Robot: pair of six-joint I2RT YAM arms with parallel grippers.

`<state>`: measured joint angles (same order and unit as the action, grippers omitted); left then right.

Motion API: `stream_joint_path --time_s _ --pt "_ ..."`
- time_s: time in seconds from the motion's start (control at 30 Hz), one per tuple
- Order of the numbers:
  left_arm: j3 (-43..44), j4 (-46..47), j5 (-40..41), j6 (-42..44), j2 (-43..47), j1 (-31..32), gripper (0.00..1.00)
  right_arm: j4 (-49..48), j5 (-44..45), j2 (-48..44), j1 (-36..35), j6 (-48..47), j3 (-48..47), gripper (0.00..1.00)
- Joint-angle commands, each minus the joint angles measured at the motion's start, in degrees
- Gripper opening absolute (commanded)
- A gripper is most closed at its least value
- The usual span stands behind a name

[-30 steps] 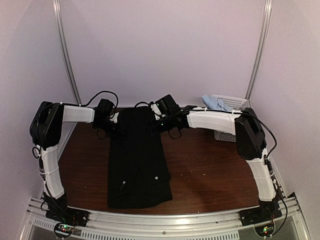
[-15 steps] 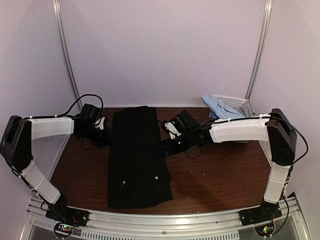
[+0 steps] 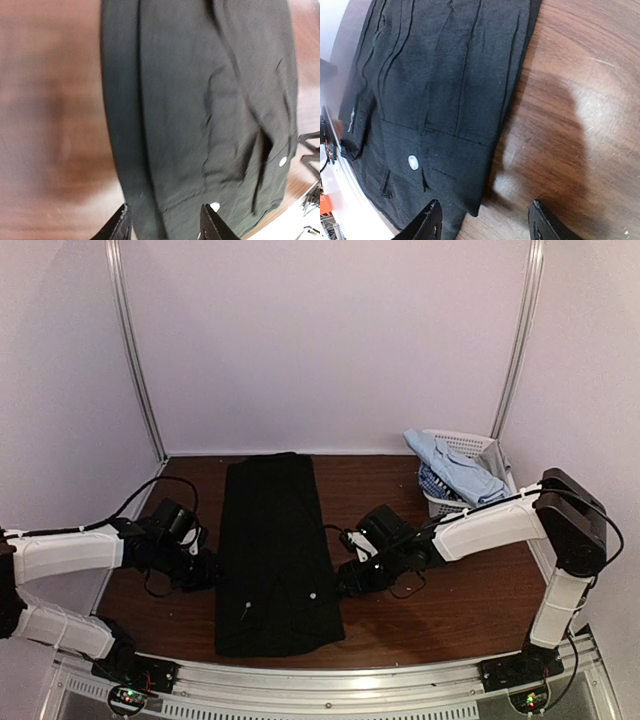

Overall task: Fold and stack the long sleeve shirts
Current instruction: Pick up the rectangle-folded shirt from the center of the board.

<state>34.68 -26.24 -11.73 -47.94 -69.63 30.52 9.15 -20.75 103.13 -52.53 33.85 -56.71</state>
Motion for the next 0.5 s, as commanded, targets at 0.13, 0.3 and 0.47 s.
stream_joint_path --time_s 0.13,0.3,0.47 --pt "-6.27 -1.7 1.53 -8.42 3.66 6.61 0.5 -6.42 -4.01 -0.88 -1.64 4.82 2.4 0.56" --pt "-7.8 0.44 0.41 -9.47 2.69 8.47 0.51 -8.06 -4.38 0.57 -1.7 6.06 2.4 0.5" --pt "-7.67 3.09 -1.26 -9.97 -0.2 10.54 0.45 -8.36 -4.82 1.23 -1.96 6.34 2.0 0.44"
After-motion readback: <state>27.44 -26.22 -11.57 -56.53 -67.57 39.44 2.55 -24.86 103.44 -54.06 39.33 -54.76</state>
